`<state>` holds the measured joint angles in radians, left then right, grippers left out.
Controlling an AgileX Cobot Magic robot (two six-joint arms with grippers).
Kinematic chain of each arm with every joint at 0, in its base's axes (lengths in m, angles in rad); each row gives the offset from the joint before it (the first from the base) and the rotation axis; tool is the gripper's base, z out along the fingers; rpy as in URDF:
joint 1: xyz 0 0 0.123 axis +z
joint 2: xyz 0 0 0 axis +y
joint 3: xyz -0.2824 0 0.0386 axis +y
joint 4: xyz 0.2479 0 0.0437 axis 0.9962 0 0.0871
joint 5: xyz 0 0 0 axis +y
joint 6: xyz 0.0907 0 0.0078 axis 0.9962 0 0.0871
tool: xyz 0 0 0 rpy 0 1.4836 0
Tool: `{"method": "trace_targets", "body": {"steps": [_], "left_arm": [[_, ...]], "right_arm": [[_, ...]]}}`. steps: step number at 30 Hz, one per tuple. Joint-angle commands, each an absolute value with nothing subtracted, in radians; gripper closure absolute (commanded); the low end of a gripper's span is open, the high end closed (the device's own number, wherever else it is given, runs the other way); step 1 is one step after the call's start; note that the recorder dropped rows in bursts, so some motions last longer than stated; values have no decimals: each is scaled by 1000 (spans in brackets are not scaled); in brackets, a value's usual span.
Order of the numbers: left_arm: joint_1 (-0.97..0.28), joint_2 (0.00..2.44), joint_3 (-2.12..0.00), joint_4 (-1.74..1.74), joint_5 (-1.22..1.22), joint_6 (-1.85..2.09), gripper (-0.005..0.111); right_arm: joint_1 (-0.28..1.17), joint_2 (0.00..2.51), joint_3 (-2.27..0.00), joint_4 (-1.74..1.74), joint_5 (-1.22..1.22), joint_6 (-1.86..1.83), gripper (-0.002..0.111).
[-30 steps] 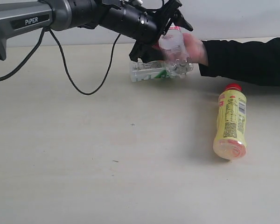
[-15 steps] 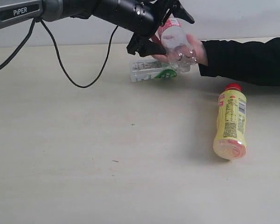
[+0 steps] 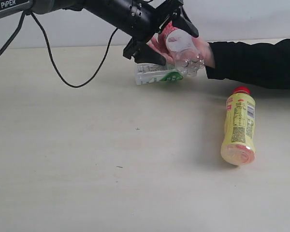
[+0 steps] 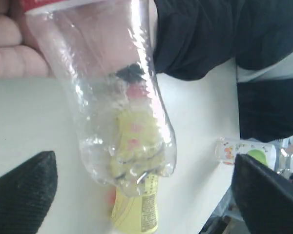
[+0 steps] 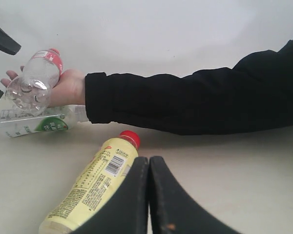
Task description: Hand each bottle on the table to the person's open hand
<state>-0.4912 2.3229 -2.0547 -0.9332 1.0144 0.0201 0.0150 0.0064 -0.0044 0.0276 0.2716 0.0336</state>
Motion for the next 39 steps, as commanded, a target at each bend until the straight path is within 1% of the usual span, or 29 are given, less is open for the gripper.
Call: {"method": "trace_targets", "body": {"steps": [1, 4, 11, 20, 23, 28, 39], "left_arm": [[-531, 2276, -2062, -832, 1103, 57, 15], [-601, 2254, -2062, -703, 1162, 30, 15], [-809, 2246, -2062, -532, 1172, -30, 15], [-963, 2246, -2062, -223, 1178, -113, 15], [-987, 2246, -2062, -134, 1176, -118, 15], [-993, 2246, -2062, 0, 1219, -119, 15], [-993, 2246, -2059, 20, 1221, -109, 15]], "right_arm": [[10, 0, 0, 27, 268, 29, 108], [10, 0, 0, 27, 268, 29, 108], [10, 0, 0, 27, 268, 29, 108], [10, 0, 0, 27, 268, 29, 108], [10, 0, 0, 27, 268, 29, 108], [10, 0, 0, 27, 268, 29, 108], [10, 0, 0, 27, 268, 29, 108]]}}
